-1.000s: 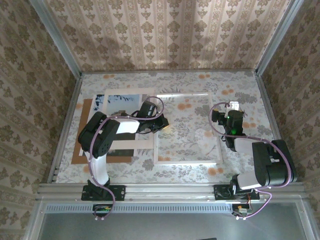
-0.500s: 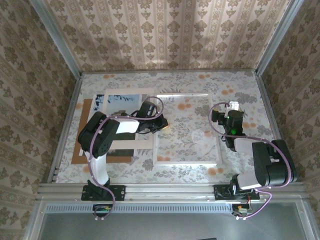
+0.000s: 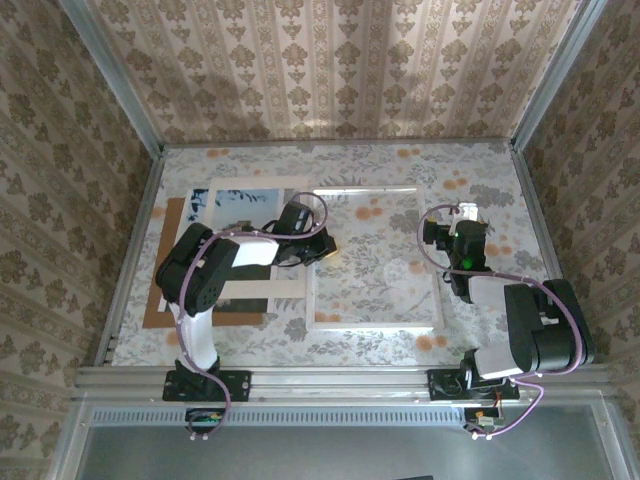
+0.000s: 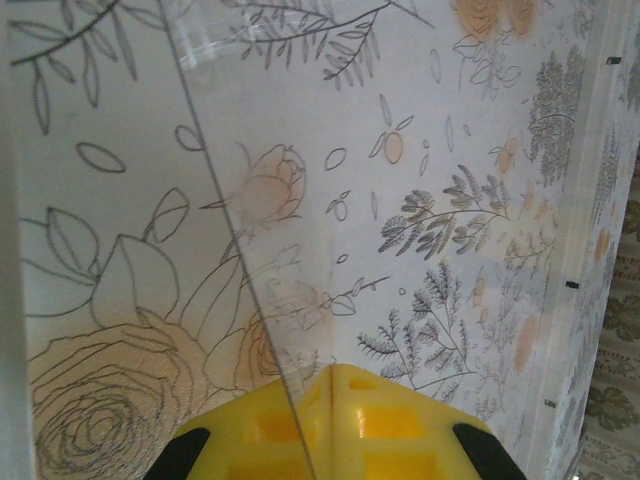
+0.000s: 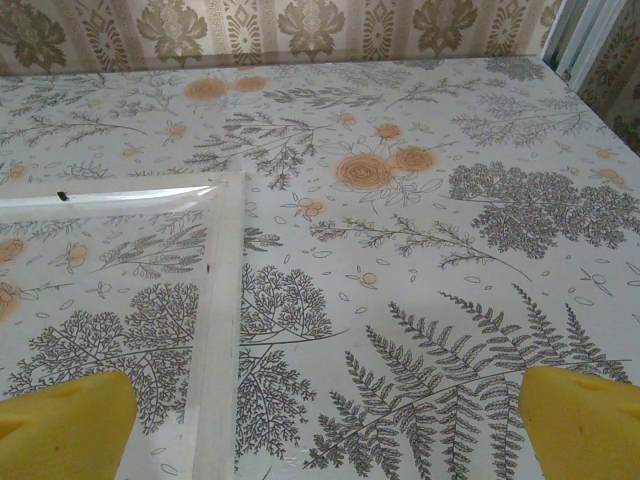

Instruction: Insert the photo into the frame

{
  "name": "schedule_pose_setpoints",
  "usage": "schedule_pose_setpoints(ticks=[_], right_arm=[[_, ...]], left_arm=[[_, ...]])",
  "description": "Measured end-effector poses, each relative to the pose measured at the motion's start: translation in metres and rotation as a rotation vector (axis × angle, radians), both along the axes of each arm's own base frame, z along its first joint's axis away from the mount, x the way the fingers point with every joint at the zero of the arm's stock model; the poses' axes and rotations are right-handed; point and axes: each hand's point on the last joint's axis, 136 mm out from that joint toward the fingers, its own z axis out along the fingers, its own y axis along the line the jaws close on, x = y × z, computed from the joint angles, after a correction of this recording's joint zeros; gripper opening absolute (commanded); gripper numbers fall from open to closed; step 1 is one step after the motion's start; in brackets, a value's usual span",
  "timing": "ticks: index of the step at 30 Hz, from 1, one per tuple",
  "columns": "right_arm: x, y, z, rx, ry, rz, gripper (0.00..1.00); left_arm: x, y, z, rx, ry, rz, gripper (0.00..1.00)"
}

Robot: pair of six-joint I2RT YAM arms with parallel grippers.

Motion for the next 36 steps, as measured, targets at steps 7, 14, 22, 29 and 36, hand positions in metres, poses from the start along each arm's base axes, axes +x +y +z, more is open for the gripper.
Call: schedule_pose_setpoints(ticks=[7, 14, 22, 29, 36], right_arm=[[0.0, 0.0, 0.0, 0.0, 0.0, 0.0, 1.0], [0.0, 0.0, 0.0, 0.0, 0.0, 0.0, 1.0], [0.0, 0.0, 0.0, 0.0, 0.0, 0.0, 1.0], [0.0, 0.0, 0.0, 0.0, 0.0, 0.0, 1.0], [0.0, 0.0, 0.0, 0.0, 0.0, 0.0, 1.0]], left_arm=[[0.0004, -0.0011, 0.0017, 0.001, -0.004, -0.009, 0.0], [0.0, -0.0007, 0.0011, 0.003, -0.002, -0.01, 0.0], [0.0, -0.0005, 0.0011, 0.005, -0.005, -0.012, 0.0], [0.0008, 0.0015, 0.0005, 0.006, -0.001, -0.011, 0.0], [0.0006, 0.002, 0.0001, 0.007, 0.001, -0.01, 0.0]])
